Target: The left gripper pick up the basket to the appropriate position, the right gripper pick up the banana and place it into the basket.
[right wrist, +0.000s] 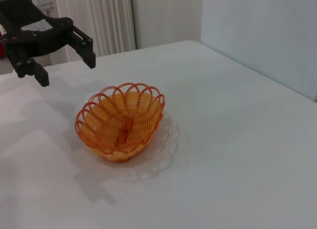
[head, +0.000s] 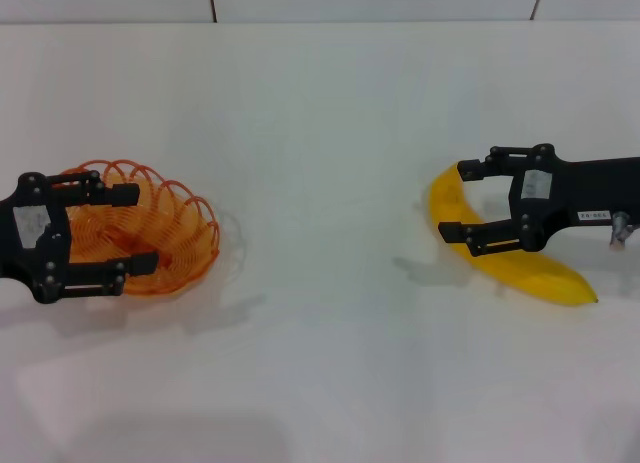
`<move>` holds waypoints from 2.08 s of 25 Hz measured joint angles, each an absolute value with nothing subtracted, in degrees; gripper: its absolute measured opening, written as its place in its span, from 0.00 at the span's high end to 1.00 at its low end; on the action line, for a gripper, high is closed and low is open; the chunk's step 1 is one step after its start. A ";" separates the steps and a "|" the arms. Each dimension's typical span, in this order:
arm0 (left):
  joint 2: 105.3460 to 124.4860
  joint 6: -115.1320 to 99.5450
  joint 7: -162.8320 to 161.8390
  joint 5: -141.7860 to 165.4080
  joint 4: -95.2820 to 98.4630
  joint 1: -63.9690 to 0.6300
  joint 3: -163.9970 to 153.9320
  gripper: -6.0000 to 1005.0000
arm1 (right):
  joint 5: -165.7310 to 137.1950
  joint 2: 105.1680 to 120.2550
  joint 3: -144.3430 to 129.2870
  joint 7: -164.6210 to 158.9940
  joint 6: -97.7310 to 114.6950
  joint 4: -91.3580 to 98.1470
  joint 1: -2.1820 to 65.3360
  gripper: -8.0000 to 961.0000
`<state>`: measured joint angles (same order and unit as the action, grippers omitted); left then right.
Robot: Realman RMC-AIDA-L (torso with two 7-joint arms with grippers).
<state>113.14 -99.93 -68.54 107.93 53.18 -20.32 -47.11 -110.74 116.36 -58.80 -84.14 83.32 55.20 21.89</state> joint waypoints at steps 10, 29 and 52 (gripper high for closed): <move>113.35 -99.85 -69.25 107.56 53.18 -20.32 -45.85 0.24 | -110.74 116.37 -58.74 -84.15 83.32 54.81 21.90 0.09; 111.06 -87.89 -99.19 114.06 55.99 -25.39 -33.78 0.25 | -110.74 116.37 -58.80 -83.93 83.17 54.31 22.06 0.08; 110.17 -84.42 -109.86 133.16 54.78 -30.95 -34.37 0.24 | -111.85 116.39 -59.33 -84.20 81.93 52.22 23.93 0.09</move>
<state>110.17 -84.42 -109.86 133.16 54.78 -30.95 -34.37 -111.85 116.39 -59.33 -84.20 81.93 52.22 23.93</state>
